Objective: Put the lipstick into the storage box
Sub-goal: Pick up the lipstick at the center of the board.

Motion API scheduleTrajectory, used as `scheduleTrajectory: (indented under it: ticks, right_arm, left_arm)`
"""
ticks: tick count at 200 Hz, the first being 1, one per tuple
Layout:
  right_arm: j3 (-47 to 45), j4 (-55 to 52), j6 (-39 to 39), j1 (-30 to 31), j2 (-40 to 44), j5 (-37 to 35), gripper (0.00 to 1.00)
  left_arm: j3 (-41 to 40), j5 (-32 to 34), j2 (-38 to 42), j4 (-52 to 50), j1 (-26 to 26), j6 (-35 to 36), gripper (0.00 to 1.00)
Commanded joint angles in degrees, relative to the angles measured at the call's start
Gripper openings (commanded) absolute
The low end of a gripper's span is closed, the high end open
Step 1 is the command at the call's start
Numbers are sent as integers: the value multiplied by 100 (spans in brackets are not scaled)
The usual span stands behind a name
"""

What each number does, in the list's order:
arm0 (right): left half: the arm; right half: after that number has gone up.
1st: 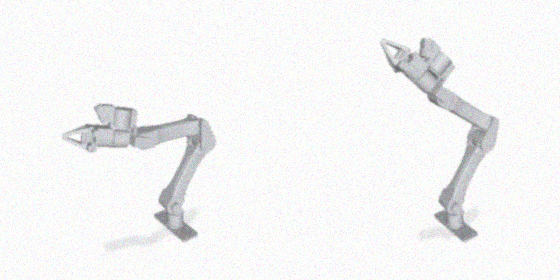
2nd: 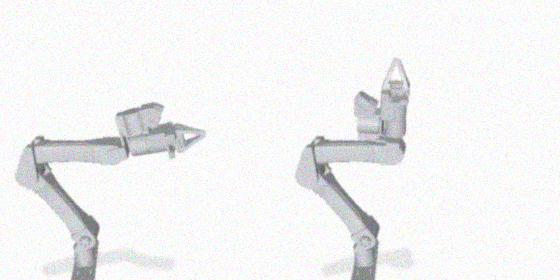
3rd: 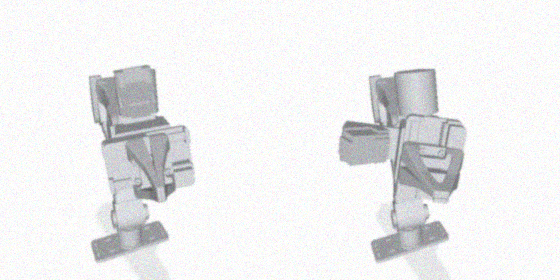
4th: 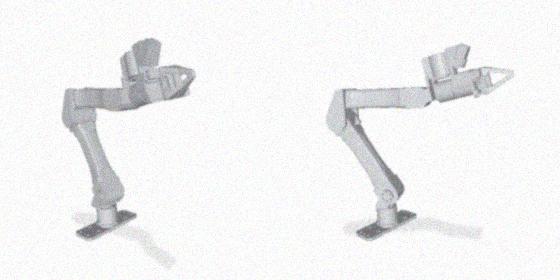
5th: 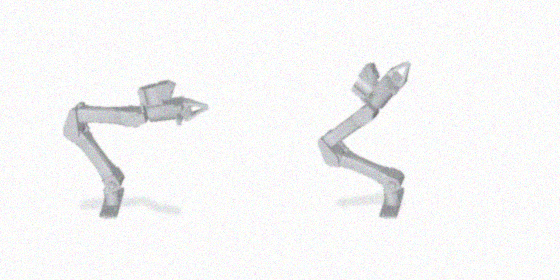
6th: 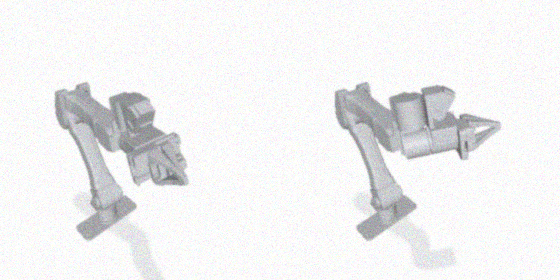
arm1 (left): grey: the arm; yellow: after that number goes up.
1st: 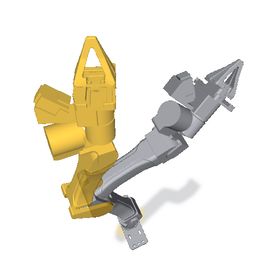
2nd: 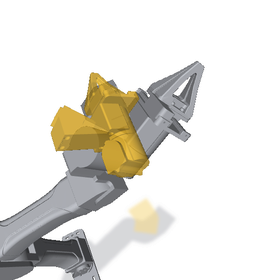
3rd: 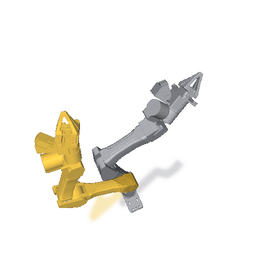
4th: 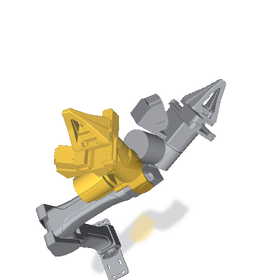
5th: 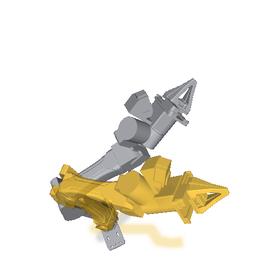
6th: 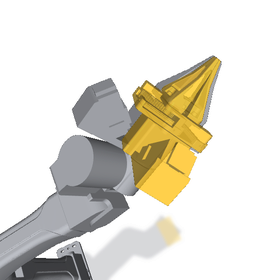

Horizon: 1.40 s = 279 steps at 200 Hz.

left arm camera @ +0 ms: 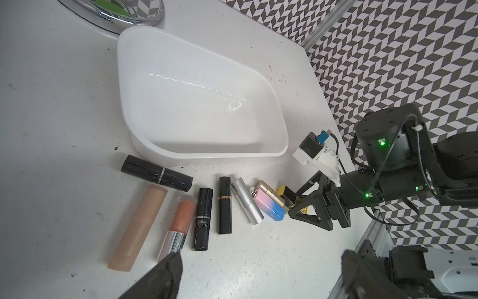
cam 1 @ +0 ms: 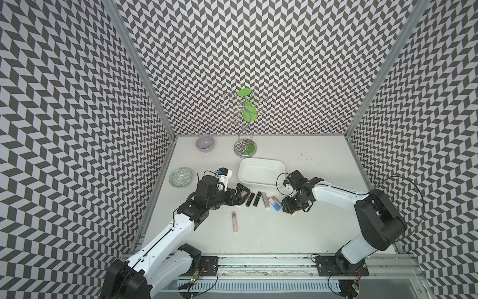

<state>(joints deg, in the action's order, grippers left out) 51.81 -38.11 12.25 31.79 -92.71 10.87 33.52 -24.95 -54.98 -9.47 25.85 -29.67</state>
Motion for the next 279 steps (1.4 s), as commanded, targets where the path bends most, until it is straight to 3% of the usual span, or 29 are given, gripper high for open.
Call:
scheduleTrajectory:
  ticks: [1, 131, 204, 226, 279]
  right_arm:
    - [-22, 138, 109, 48, -162, -259, 56]
    - [-112, 150, 287, 123, -51, -639, 22]
    - [541, -451, 28, -54, 830, -517, 20]
    - [807, -545, -178, -346, 1284, 148, 20]
    - [1531, 290, -277, -719, 1756, 3493, 20]
  left_arm:
    - [-56, -41, 84, 84, 22, -21, 99]
    - [-137, -109, 65, 199, 28, -148, 99]
    - [-22, -427, 37, 513, 20, -265, 99]
    - [166, -705, -76, 757, 21, -325, 99]
    - [875, -2034, -573, 2126, 22, -949, 99]
